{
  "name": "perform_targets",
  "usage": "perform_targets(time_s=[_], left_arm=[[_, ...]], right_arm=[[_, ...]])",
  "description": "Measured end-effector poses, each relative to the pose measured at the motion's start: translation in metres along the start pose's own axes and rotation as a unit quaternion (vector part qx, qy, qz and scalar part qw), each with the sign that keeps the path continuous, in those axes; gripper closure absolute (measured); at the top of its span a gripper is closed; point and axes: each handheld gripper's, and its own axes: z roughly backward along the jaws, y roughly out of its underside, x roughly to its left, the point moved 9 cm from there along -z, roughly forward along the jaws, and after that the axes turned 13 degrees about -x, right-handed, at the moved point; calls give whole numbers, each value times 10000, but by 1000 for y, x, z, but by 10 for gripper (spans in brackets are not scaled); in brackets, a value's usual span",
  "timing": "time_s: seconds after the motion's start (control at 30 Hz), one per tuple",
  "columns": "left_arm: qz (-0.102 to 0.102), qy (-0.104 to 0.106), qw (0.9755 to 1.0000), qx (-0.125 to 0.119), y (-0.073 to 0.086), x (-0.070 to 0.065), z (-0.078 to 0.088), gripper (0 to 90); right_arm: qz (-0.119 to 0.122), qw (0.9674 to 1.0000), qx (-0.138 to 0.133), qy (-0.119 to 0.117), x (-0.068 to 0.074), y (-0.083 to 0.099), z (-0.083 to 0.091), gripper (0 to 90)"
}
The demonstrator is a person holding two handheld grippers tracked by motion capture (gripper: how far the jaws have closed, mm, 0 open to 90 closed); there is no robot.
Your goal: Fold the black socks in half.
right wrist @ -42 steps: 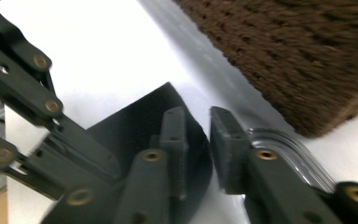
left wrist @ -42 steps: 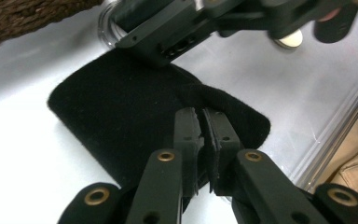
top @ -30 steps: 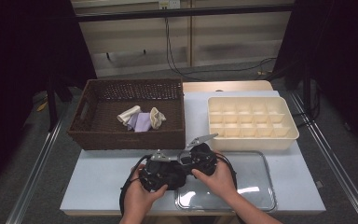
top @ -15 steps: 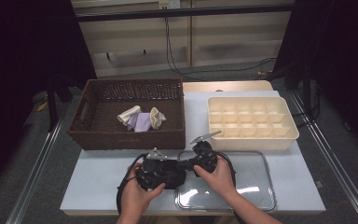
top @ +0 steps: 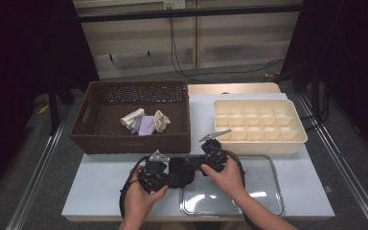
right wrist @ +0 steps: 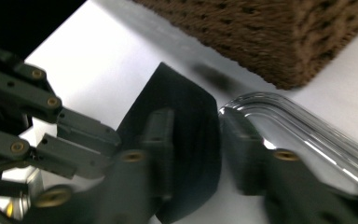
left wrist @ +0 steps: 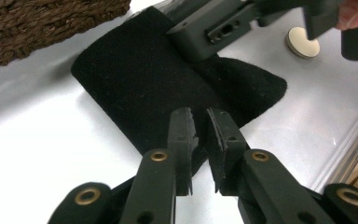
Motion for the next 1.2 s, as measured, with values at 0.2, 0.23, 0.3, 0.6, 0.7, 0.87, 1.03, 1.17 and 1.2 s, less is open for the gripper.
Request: perform_targets(time_s=[0.2, 0.23, 0.3, 0.6, 0.7, 0.87, 1.03, 1.17, 1.2], left_arm=[[-41, -61, 10000, -6, 0, -1, -1, 801], [-42, -63, 10000, -3, 0, -1, -1, 801], [-43, -57, 10000, -6, 0, -1, -1, 802], [-35, -36, 10000, -39, -1, 0, 0, 794], [-19, -16, 9999, -158, -5, 2, 3, 697], [-121, -113, 9991, -402, -11, 10, 9, 542], [-155, -264, 9977, -597, -14, 22, 13, 337], [-299, -368, 9970, -610, -10, 37, 9, 262], [-299, -385, 9970, -600, -9, 41, 9, 241]], right_arm=[[-463, 9988, -183, 6, 1, 3, 4, 374], [-489, 9986, -180, 35, 0, 4, 4, 349], [-598, 9981, -139, -64, 1, 9, 1, 339], [-797, 9963, -77, -302, 9, 11, -6, 740], [-770, 9963, -89, -382, 10, 6, -1, 762], [-707, 9967, -91, -387, 9, 0, 9, 765], [-605, 9973, -156, -373, 5, -9, 22, 764], [-518, 9980, -131, -325, 3, -13, 32, 763], [-503, 9981, -134, -322, 2, -14, 34, 763]])
